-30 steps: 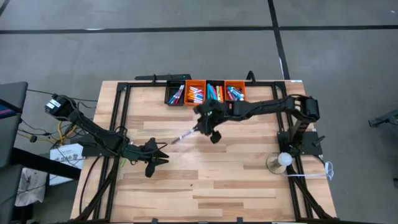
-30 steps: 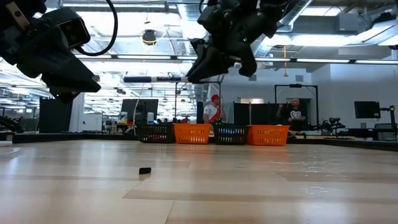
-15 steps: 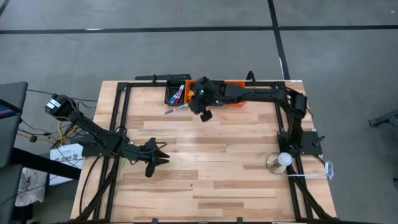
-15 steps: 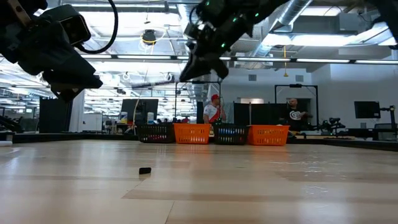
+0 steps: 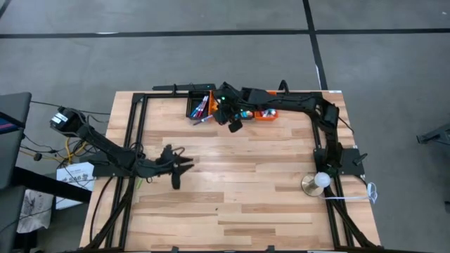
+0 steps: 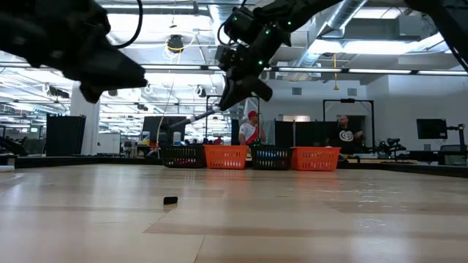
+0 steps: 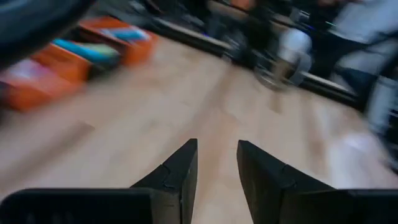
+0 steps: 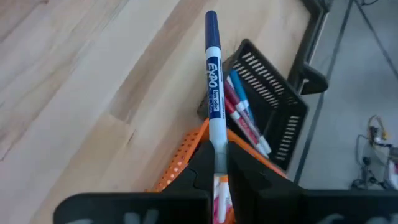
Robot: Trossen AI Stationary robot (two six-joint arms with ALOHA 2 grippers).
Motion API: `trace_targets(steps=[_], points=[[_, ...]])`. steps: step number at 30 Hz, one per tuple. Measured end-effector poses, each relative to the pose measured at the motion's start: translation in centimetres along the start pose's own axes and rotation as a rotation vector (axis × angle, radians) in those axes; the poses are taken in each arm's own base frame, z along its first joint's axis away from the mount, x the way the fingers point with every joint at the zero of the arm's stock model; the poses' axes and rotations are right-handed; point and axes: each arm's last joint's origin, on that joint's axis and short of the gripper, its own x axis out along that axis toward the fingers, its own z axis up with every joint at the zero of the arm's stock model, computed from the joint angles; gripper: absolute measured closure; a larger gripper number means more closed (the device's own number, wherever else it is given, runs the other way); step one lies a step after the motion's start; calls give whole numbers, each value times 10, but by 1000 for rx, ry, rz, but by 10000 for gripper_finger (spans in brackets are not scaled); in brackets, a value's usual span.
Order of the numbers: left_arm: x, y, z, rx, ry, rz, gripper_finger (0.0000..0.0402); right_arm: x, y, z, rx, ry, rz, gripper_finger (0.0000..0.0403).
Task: Pick & Place Markers
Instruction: Put the blue and white marker pen into the left black bin
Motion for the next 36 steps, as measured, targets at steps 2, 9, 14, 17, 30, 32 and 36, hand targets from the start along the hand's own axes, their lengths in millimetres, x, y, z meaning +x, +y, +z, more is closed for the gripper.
trace_targets(steps=[2,9,14,17,30,32,36], points=[[4,6,5,21,-46,73,293,-4,3,3,-11,10,10,390],[20,34,18,9,-101,266,293,-9,13,18,-76,53,0,392],[30,51,23,55,-59,222,292,-9,19,27,-118,71,-11,388],[33,57,25,105,-35,187,286,-9,22,31,-132,72,-10,390],[38,72,26,368,31,192,190,-12,38,53,-202,100,-31,388],[38,74,25,379,49,204,188,-12,41,57,-213,100,-35,388],[40,78,23,383,72,226,191,-13,46,65,-231,82,-41,389]])
